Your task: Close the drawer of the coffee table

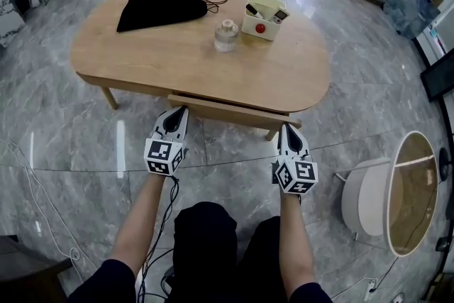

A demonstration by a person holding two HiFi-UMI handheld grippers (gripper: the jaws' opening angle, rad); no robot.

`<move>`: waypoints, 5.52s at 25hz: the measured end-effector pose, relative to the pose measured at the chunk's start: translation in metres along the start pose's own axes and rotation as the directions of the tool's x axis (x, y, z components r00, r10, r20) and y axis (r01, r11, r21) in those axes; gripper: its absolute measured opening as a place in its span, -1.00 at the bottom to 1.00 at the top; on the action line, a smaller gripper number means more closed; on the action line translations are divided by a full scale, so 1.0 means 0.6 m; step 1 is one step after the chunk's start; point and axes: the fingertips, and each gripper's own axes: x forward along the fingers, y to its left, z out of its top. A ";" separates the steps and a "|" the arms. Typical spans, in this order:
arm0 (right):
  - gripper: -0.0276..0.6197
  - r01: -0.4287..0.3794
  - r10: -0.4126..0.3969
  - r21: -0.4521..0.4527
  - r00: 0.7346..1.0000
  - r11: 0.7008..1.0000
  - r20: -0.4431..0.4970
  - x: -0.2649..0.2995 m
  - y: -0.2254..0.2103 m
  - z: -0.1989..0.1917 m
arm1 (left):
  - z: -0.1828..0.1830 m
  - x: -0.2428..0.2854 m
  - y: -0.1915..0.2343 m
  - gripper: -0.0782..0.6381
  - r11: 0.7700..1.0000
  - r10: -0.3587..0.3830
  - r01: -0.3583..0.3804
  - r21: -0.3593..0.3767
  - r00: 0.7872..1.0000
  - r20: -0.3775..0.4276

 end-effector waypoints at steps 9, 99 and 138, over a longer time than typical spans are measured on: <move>-0.83 -0.004 0.004 0.004 1.000 1.000 0.002 0.030 -0.012 0.006 | 0.004 0.031 0.012 -0.71 1.000 0.006 -0.006 0.004 1.000 -0.007; -0.83 -0.113 0.117 0.097 0.992 0.989 -0.037 -0.615 0.178 0.966 | 1.037 -0.574 -0.282 -0.71 0.996 0.048 -0.048 -0.081 0.999 0.000; -0.83 -0.103 0.106 0.047 0.992 0.994 -0.063 -0.784 0.284 1.027 | 1.083 -0.770 -0.337 -0.71 0.997 0.024 -0.026 -0.077 0.999 -0.024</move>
